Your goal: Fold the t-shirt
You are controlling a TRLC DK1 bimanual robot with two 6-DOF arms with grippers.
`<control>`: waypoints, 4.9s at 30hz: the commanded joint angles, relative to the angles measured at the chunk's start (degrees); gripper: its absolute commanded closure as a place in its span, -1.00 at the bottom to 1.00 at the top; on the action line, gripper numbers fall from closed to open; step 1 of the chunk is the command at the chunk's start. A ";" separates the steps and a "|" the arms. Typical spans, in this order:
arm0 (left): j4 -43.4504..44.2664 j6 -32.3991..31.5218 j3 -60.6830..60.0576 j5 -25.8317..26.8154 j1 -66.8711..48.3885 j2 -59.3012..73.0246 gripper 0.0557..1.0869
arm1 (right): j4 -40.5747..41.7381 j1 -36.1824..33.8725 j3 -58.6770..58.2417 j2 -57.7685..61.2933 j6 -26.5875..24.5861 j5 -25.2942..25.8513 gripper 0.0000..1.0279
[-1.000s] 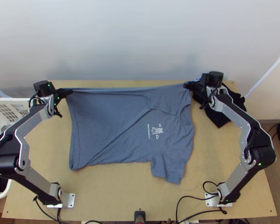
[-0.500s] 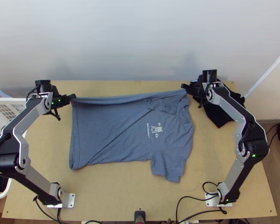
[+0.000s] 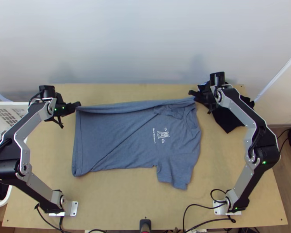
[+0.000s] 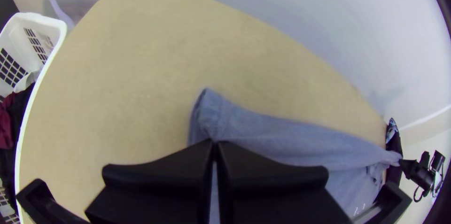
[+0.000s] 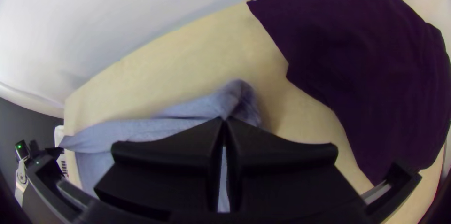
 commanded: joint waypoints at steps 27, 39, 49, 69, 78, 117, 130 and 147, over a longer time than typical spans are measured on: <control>6.89 5.97 -18.48 2.39 2.84 -12.37 -0.05 | -0.10 0.34 -18.83 -15.84 -2.19 2.27 -0.54; -7.87 9.05 -15.93 5.46 4.69 -23.98 -0.46 | -19.26 0.42 -23.49 -32.54 -2.19 1.83 -0.93; -22.82 12.92 -15.14 7.04 4.87 -36.46 -0.71 | -28.05 1.13 -39.58 -40.09 -4.82 -4.94 -0.71; -28.44 13.53 -17.34 8.19 4.69 -40.68 -0.70 | -16.01 4.38 -47.75 -34.47 -4.82 -8.89 0.43; -28.79 13.53 -17.25 8.19 4.78 -40.41 -0.70 | -14.16 5.52 -49.07 -31.66 -5.26 -8.98 0.42; -38.64 42.89 -36.41 1.07 -8.49 -38.30 -0.02 | -8.63 7.54 -52.41 -35.17 -5.17 -8.89 0.94; -33.27 50.80 -35.26 0.98 3.90 -33.73 0.92 | -8.89 3.24 -52.85 -36.14 -8.69 -8.81 0.94; -31.52 46.75 -26.92 3.18 6.89 -31.71 0.92 | -10.47 3.85 -45.47 -42.91 -9.66 -7.84 0.94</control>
